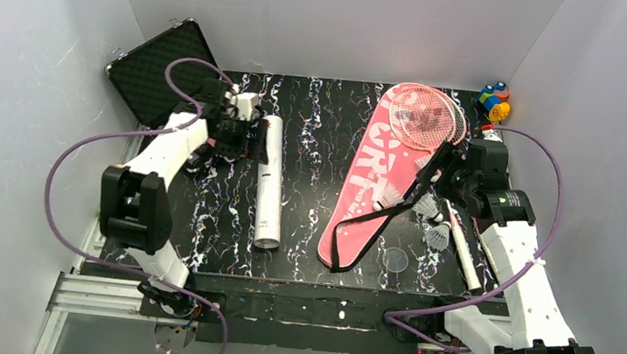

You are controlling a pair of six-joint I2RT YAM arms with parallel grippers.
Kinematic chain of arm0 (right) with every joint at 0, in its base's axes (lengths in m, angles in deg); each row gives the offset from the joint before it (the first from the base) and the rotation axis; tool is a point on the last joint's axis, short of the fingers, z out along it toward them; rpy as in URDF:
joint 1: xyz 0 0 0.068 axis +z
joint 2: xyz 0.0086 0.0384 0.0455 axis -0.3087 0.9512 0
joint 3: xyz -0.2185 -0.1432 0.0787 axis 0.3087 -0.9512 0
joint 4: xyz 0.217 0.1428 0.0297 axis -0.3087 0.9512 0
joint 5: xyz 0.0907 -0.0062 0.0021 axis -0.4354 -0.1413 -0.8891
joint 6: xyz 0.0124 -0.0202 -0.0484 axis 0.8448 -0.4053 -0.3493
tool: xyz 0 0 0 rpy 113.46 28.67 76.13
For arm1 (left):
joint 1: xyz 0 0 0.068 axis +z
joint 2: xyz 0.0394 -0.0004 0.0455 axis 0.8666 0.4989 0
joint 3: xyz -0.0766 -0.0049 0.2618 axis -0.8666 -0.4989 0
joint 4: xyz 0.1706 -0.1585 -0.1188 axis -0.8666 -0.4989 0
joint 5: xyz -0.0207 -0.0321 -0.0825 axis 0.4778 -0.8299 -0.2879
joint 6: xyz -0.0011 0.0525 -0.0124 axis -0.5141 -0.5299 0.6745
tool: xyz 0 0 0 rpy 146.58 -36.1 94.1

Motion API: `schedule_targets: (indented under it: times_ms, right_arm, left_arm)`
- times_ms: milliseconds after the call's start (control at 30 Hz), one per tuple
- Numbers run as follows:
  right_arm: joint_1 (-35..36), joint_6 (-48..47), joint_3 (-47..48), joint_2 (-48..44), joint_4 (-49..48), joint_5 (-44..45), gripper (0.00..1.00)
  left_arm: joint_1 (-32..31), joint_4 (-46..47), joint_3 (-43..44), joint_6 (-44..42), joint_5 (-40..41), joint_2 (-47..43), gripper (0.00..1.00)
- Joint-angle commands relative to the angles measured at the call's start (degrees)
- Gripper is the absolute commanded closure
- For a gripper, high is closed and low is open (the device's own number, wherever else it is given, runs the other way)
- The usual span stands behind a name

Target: Pack up the badminton gear

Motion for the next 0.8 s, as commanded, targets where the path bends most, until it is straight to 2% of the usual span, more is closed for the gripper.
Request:
schedule_targets:
  times_ms: [0,167,333,767]
  right_arm:
    - [0.31,-1.24,-1.72,-1.2,-0.61,0.41,0.11]
    - [0.31,-1.71,-3.04,-2.0,-0.7,0.41,0.11]
    - [0.32,-1.7,-4.25,-1.33,-1.89,-0.84,0.11]
    - [0.3,-0.89,-3.21,2.44,-3.85,-2.93,0.1]
  left_arm:
    - [-3.7,1.87,5.38,2.69,3.71,5.21,0.02]
    - [-4.92,2.24,9.89,3.97,6.91,12.37,0.02]
    - [-7.3,4.0,9.73,2.92,11.98,14.85,0.02]
    - [-10.84,6.15,6.17,0.15,11.48,19.02,0.02]
